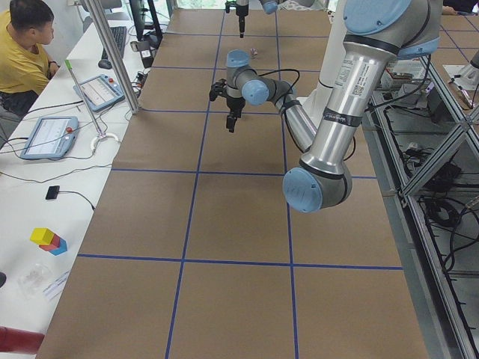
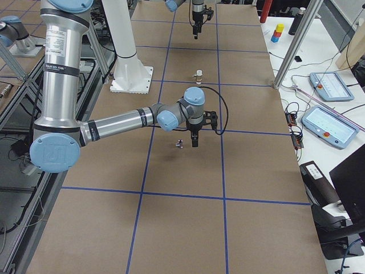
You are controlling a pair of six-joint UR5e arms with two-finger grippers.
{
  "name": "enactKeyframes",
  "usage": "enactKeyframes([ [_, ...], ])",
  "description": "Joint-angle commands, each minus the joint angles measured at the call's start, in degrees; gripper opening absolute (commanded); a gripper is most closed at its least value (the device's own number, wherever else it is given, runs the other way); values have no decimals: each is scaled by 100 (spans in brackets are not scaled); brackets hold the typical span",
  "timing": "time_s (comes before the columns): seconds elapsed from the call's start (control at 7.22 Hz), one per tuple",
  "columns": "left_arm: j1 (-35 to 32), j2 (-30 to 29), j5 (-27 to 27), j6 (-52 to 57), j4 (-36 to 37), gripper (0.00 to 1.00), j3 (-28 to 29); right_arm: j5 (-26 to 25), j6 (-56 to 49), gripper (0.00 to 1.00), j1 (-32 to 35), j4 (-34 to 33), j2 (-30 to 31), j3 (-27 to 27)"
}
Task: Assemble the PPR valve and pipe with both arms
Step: 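Lower the right gripper onto the silver pipe fitting and grasp it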
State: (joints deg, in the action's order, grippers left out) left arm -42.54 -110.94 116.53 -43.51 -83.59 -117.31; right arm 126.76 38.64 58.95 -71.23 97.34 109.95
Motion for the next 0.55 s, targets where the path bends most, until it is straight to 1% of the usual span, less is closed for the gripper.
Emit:
enactKeyframes([
  [0.0,0,-24,1,-8,0,99,-2,-107,834,99,-383,546,162,-9],
  [0.28,0,-24,1,-8,0,99,-2,-597,1232,99,-769,627,215,-9],
  [0.42,0,-24,1,-8,0,99,-2,-634,1242,99,-876,627,215,-9],
])
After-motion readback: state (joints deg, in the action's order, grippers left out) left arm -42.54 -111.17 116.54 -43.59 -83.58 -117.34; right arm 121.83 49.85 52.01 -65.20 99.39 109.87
